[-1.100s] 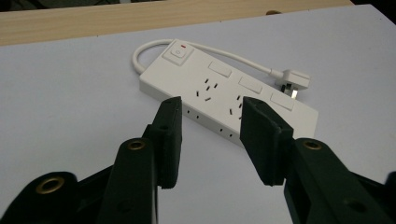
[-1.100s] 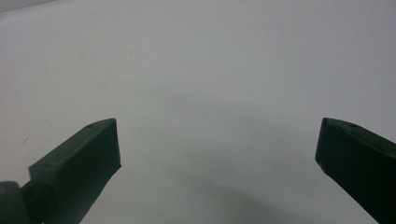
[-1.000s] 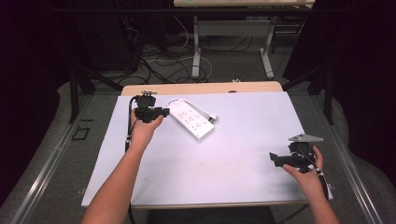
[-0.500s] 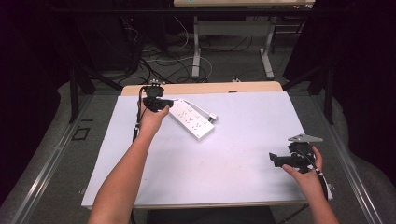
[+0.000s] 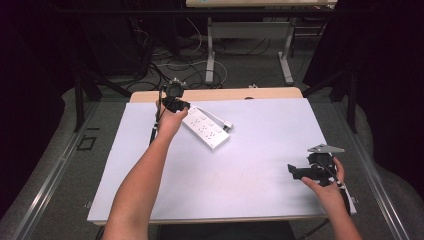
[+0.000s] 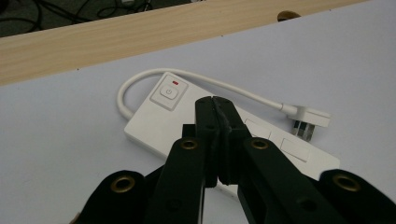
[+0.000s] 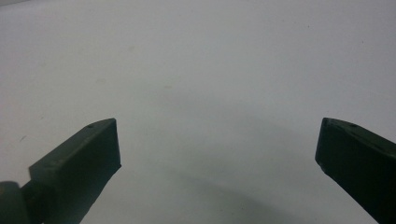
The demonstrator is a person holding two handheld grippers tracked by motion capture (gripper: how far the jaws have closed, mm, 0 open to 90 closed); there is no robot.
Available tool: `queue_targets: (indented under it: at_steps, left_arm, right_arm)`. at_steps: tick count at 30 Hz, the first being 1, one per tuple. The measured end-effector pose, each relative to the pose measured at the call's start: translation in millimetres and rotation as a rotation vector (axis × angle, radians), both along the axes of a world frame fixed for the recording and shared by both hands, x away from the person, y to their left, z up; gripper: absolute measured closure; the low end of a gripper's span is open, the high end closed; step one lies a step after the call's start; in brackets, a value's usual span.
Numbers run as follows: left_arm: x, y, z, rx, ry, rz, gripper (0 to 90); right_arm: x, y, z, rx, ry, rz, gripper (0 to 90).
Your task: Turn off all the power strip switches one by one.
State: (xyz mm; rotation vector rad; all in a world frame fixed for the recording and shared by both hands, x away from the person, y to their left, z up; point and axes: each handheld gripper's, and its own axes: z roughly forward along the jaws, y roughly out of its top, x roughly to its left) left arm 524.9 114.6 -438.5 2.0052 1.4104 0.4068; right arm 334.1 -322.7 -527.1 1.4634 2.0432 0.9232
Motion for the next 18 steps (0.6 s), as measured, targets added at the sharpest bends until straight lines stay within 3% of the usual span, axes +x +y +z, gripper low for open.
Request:
queue_targets:
  at_steps: [3,9,18]
  left_arm:
    - [5.2,-3.8,-1.9,-0.008,0.011,0.019,90.0]
    - [16.6,-7.0,-6.7,0.002,0.014,0.008,90.0]
    - [30.4,-0.3,-20.9,0.021,0.045,0.034,90.0]
  right_arm:
    - [0.1,0.8,-0.2,0.005,0.004,0.001,0.0]
    - [0.2,1.0,-0.3,0.001,0.001,0.003,0.0]
    - [0.3,1.1,-1.1,0.003,0.003,-0.005,0.0]
